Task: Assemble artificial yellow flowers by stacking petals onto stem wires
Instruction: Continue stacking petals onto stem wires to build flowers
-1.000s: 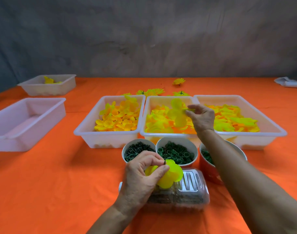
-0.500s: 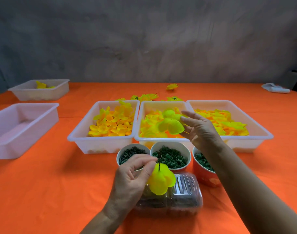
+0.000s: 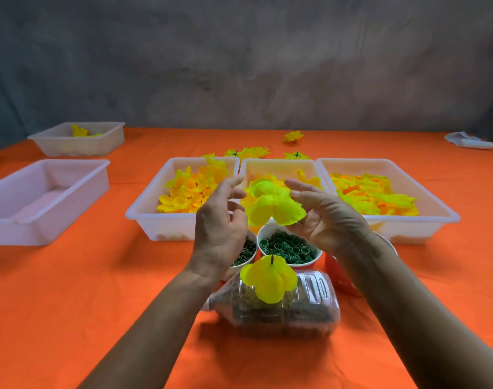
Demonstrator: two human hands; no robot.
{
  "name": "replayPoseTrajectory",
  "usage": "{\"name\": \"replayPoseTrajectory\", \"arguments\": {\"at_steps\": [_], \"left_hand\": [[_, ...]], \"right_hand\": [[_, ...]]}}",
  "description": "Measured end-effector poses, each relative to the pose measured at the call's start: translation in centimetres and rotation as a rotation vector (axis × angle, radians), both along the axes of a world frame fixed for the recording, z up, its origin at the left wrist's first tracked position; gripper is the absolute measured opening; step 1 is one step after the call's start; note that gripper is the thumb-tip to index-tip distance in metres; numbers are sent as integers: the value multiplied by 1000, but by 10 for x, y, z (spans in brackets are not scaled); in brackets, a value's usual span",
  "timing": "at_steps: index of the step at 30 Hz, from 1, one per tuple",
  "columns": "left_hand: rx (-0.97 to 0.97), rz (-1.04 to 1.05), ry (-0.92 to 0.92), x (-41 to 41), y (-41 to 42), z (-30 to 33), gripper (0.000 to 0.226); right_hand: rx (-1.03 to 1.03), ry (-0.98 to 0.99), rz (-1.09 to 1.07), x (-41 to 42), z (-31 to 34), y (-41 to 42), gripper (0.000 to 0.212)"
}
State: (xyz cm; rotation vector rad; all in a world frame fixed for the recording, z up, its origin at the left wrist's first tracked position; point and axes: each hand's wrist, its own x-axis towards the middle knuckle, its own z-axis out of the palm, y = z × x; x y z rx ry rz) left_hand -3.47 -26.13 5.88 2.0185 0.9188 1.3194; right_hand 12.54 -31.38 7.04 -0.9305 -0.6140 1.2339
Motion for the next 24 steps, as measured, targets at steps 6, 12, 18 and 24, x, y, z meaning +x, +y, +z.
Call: {"name": "replayPoseTrajectory", "arguments": {"at_steps": [6,12,18,24], "left_hand": [[-601,-241,-282,0,-1,10,43],[-684,-368,-366,-1,-6,15,40],[-673,-384,-403,-1,-10,16,31],[-663,-362,-362,3,-10,25,34]], "right_hand": [[41,-66,68,-6,1,-10,22],[84,-165,101,-12,3,-21,22],[93,-276,146,-16,10,-28,35],[-10,-380,117,-17,18,-26,41]]}}
